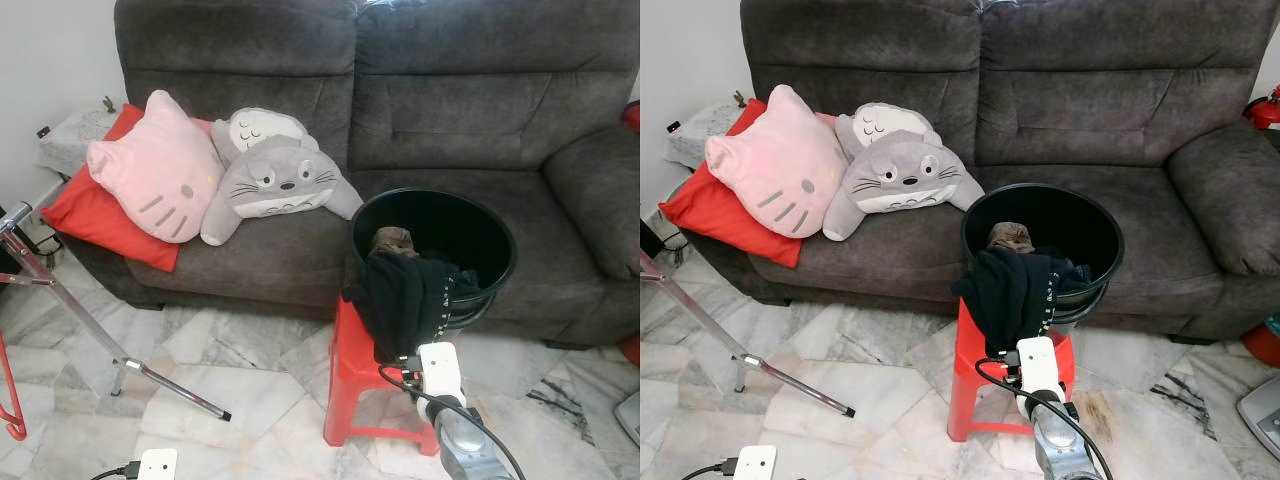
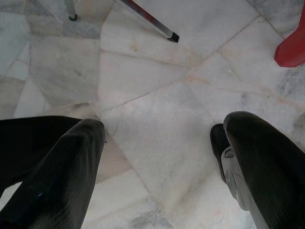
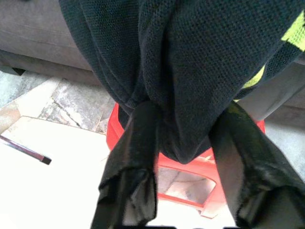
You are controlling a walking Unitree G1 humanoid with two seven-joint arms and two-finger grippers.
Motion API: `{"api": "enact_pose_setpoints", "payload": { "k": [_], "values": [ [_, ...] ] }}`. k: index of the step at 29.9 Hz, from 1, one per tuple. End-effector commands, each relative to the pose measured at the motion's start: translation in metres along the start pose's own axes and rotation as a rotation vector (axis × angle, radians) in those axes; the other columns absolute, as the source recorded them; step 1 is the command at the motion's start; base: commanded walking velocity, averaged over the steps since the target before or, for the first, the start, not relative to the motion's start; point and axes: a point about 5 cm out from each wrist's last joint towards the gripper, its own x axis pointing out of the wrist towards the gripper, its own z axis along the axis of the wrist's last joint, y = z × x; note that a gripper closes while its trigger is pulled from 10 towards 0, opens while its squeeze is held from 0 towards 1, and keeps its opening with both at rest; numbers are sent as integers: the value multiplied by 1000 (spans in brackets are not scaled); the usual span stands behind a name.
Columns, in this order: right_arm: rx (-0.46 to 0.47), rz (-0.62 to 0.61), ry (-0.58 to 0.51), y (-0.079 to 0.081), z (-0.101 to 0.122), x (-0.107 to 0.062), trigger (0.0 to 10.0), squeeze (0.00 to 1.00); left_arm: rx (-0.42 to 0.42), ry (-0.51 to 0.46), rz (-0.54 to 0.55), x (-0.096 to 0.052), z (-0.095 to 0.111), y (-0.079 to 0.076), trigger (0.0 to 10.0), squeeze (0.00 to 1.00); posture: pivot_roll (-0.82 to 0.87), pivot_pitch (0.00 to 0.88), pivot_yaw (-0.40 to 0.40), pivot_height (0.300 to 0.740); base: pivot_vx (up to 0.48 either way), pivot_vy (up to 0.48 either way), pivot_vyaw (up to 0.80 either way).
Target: Hang hanger
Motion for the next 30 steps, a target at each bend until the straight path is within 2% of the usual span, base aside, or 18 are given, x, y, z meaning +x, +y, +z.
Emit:
{"api": "enact_pose_setpoints", "payload": {
  "k": [1,12,18,19,21,24,30],
  "values": [
    [11,-2,-12,1,3,2,0,0,1,34,8,-2,-7,5,10000,0,-197,0,72,740,0,0,0],
    [-11,14,-98,9,21,6,0,0,3,38,-3,-2,-8,-7,10000,0,-198,0,72,740,0,0,0],
    [-30,22,-174,8,31,1,0,0,5,38,-6,-2,-8,-6,10000,0,-203,0,72,740,0,0,0],
    [-40,26,-220,7,39,-4,0,0,6,37,-5,-2,-8,-5,10000,0,-203,0,72,740,0,0,0],
    [-41,26,-227,7,40,-5,0,0,6,37,-5,-2,-8,-5,10000,0,-202,0,69,740,0,0,0],
    [-80,45,-279,2,49,-19,0,0,4,38,0,-2,-7,0,10000,0,-204,0,68,740,0,0,0],
    [-174,61,-287,-9,56,-44,0,0,4,40,-1,-1,-7,0,10000,0,-219,0,65,740,0,0,0]
  ]
}}
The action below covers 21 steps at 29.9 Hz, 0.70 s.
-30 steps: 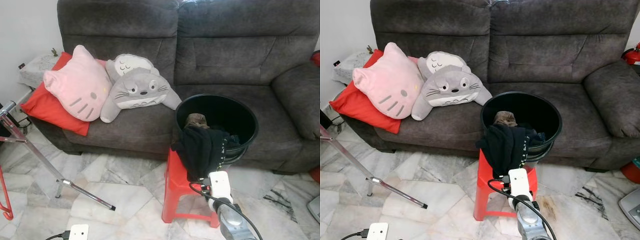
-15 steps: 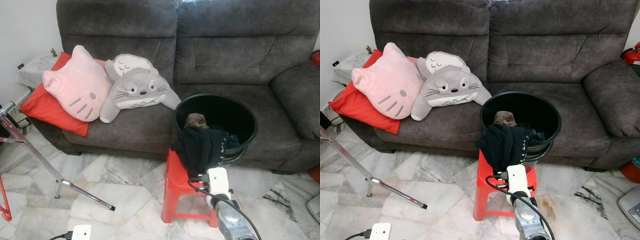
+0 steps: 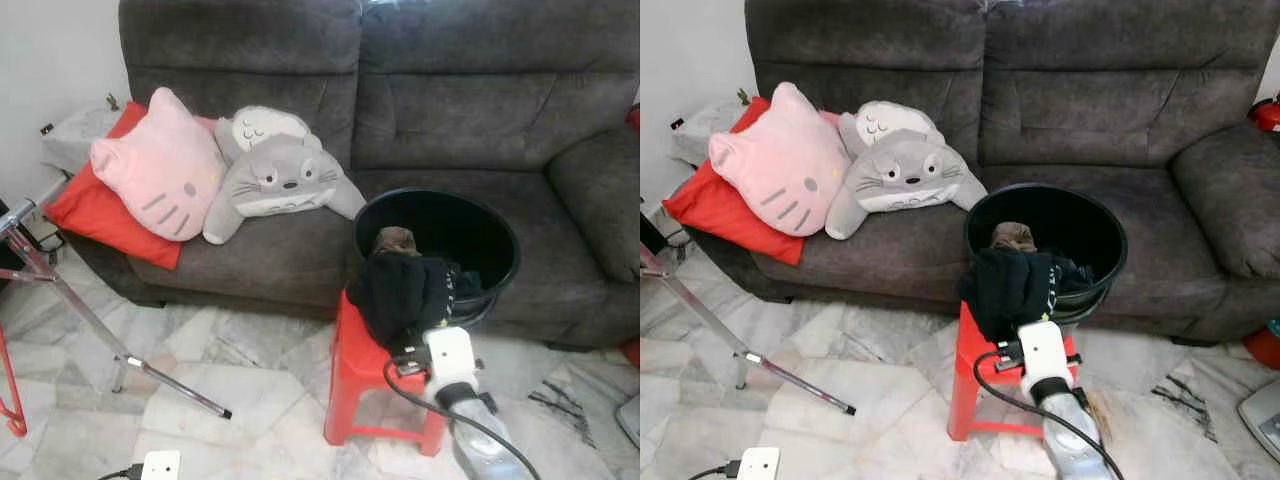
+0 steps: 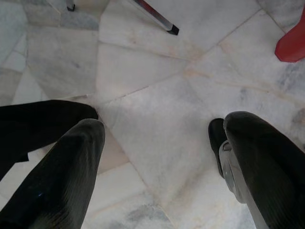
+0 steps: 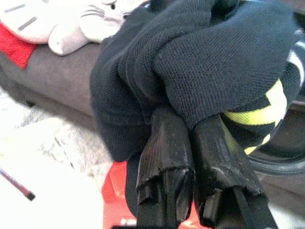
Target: Hang hanger
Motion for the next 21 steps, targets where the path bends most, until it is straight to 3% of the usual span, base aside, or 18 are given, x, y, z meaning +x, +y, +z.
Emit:
{"api": "enact_pose_setpoints", "payload": {
  "k": [1,5,9,13,15,17,21],
  "values": [
    [-19,16,-21,0,10,-1,0,0,5,19,2,-1,-4,3,10000,0,-219,0,65,740,0,0,0],
    [-54,-43,-40,-21,26,-10,0,0,6,18,1,0,-3,4,10000,0,-228,0,66,740,0,0,0],
    [-93,-123,-78,-40,44,-6,0,0,8,16,-1,0,-2,3,10000,0,-232,0,69,740,0,0,0],
    [-97,-129,-64,-41,48,-9,0,0,8,16,-1,0,-2,3,10000,0,-232,0,69,740,0,0,0],
    [-114,-162,-186,-55,92,15,0,0,7,11,0,0,0,2,10000,0,-231,0,71,740,0,0,0],
    [-131,-200,-268,-66,121,29,0,0,6,9,1,1,1,1,10000,0,-231,0,77,740,0,0,0],
    [-137,-262,-321,-80,141,38,0,0,7,10,2,1,1,0,10000,0,-230,0,78,740,0,0,0]
  ]
}}
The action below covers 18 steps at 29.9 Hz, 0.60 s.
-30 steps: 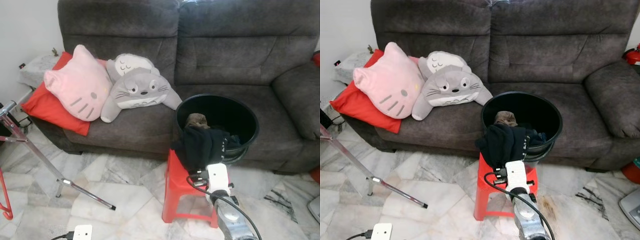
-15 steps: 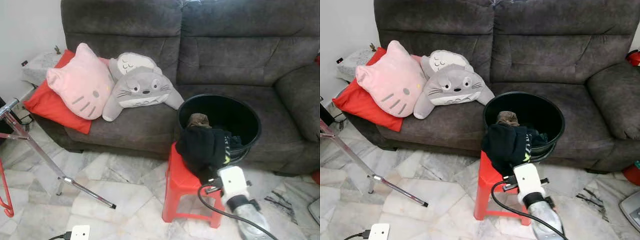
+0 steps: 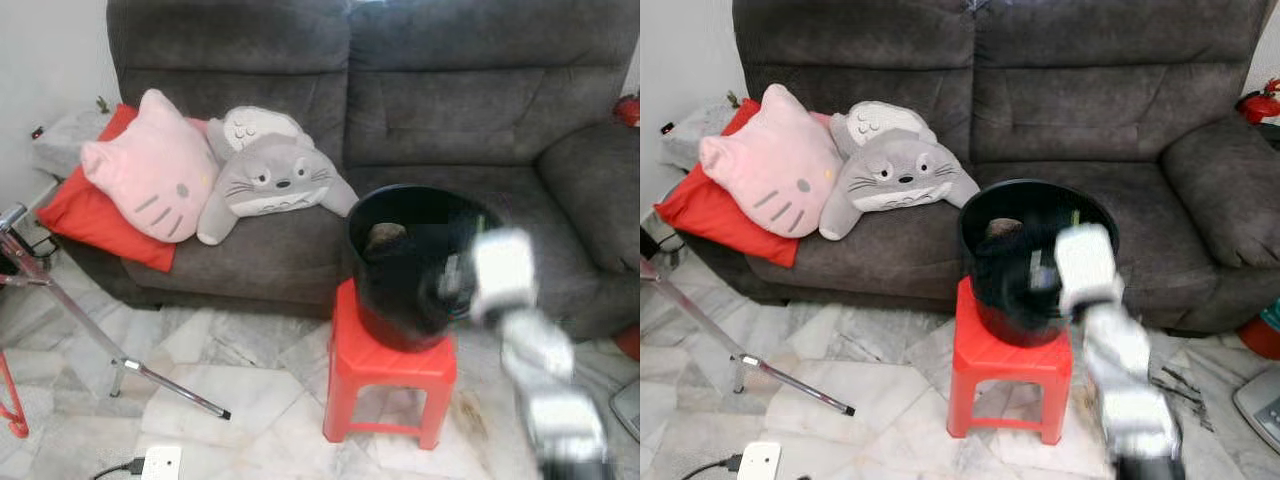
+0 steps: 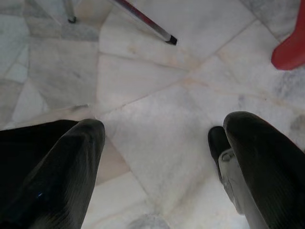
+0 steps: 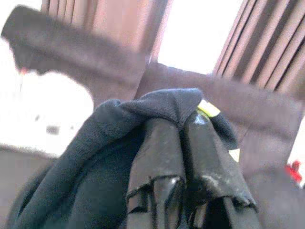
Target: Hang hanger
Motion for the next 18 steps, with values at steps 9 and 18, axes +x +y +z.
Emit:
{"api": "enact_pose_setpoints", "payload": {
  "k": [9,18],
  "values": [
    [-53,114,-7,-4,12,16,0,0,-1,28,16,-2,-8,7,10000,0,-229,0,77,740,0,0,0],
    [-132,264,183,6,-24,11,0,0,0,29,9,-3,-9,4,10000,0,-235,0,79,740,0,0,0]
  ]
}}
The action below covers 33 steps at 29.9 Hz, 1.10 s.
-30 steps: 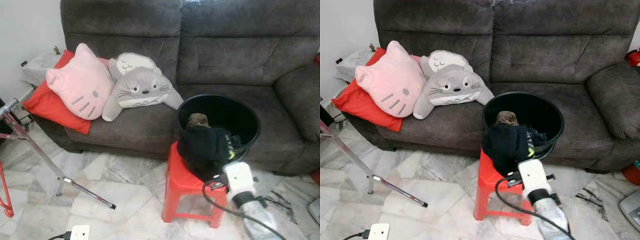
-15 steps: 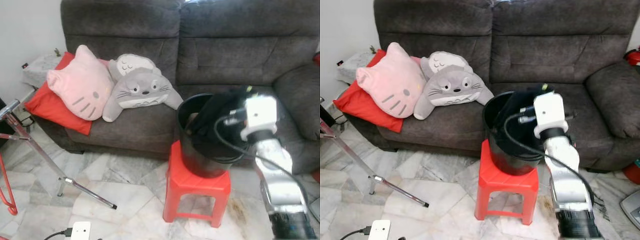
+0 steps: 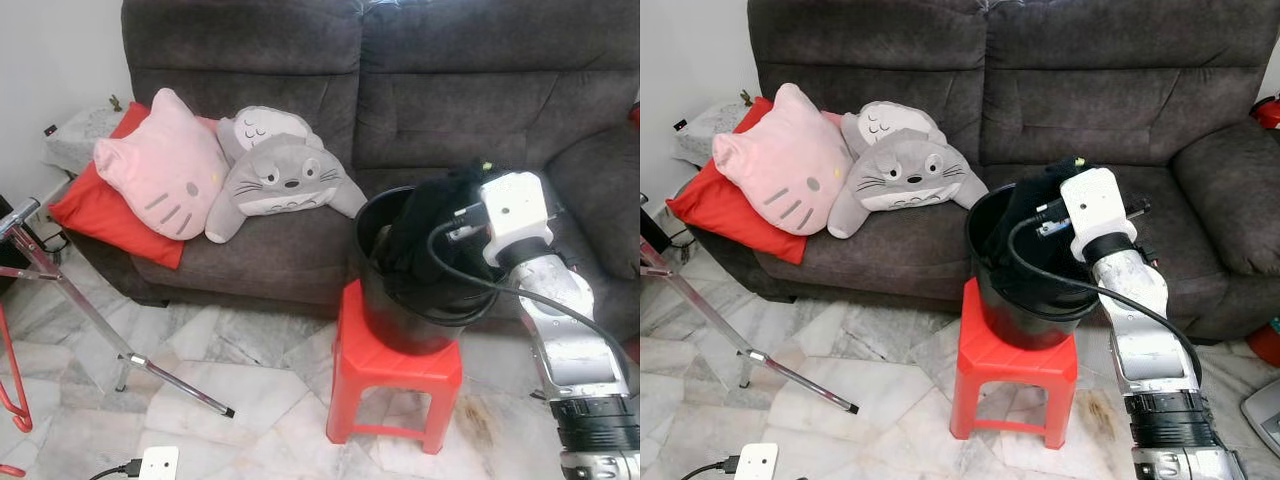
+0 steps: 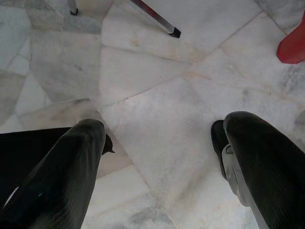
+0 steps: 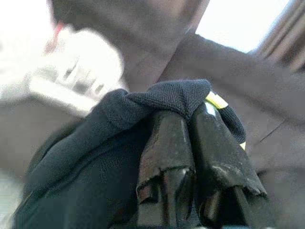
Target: Hang hanger
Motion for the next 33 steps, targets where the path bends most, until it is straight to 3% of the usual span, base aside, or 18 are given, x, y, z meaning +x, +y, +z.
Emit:
{"api": "enact_pose_setpoints", "payload": {
  "k": [1,3,9,14,20,25,33],
  "values": [
    [-24,59,38,7,-5,0,0,0,0,17,2,-1,-5,1,10000,0,-235,0,79,740,0,0,0],
    [-27,102,97,16,-18,-2,0,0,0,19,0,-1,-5,-1,10000,0,-229,0,78,740,0,0,0],
    [-37,111,137,20,-27,-1,0,0,1,21,-2,-1,-5,-3,10000,0,-229,0,78,740,0,0,0],
    [-24,141,116,25,-23,3,0,0,3,22,-2,-1,-5,-3,10000,0,-227,0,80,740,0,0,0],
    [44,229,-20,43,2,17,0,0,5,24,0,-1,-5,-2,10000,0,-225,0,81,740,0,0,0],
    [50,240,-18,47,3,22,0,0,6,24,-2,-1,-5,-2,10000,0,-222,0,78,740,0,0,0],
    [23,290,60,60,-15,31,0,0,1,22,-3,-1,-5,-4,10000,0,-216,0,78,740,0,0,0]
  ]
}}
